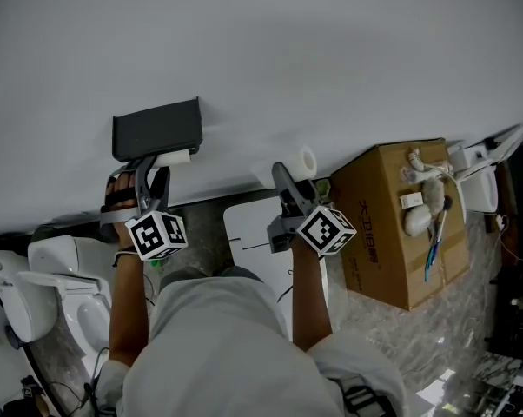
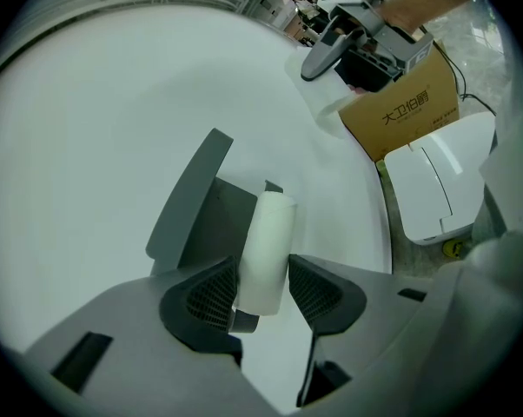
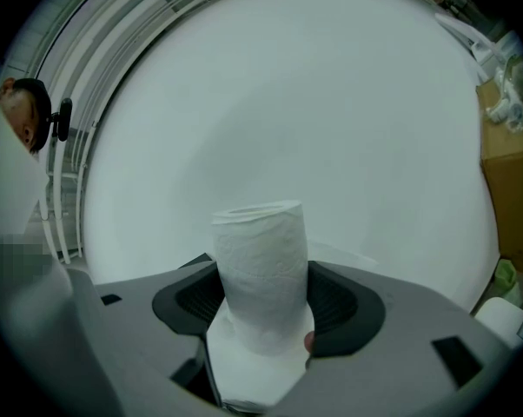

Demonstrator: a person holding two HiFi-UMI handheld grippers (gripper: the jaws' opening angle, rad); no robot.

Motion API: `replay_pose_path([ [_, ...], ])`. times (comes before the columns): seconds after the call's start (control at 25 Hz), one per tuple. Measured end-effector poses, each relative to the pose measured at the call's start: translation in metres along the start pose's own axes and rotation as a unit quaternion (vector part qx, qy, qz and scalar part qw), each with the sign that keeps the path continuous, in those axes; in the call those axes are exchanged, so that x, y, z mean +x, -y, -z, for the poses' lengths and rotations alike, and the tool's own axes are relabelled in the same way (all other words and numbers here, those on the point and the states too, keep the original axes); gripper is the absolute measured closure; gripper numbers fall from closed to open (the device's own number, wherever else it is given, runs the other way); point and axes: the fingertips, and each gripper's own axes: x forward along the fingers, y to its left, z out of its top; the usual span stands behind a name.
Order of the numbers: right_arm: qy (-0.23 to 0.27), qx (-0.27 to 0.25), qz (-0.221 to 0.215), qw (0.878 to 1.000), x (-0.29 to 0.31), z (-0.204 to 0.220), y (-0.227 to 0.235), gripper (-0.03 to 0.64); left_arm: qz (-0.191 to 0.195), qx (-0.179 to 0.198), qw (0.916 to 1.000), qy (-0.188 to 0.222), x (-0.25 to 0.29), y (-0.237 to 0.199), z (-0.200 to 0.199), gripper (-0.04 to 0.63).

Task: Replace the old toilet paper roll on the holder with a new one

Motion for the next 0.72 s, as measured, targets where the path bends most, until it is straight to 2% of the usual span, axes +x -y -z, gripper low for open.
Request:
replay_pose_path([
  [0.72, 0.065, 0.015, 0.046, 0.997, -0.067, -0.039, 0.039, 0.319, 0.037, 0.039, 0.9953, 0.080, 0.019, 0.029, -0.093, 0.396],
])
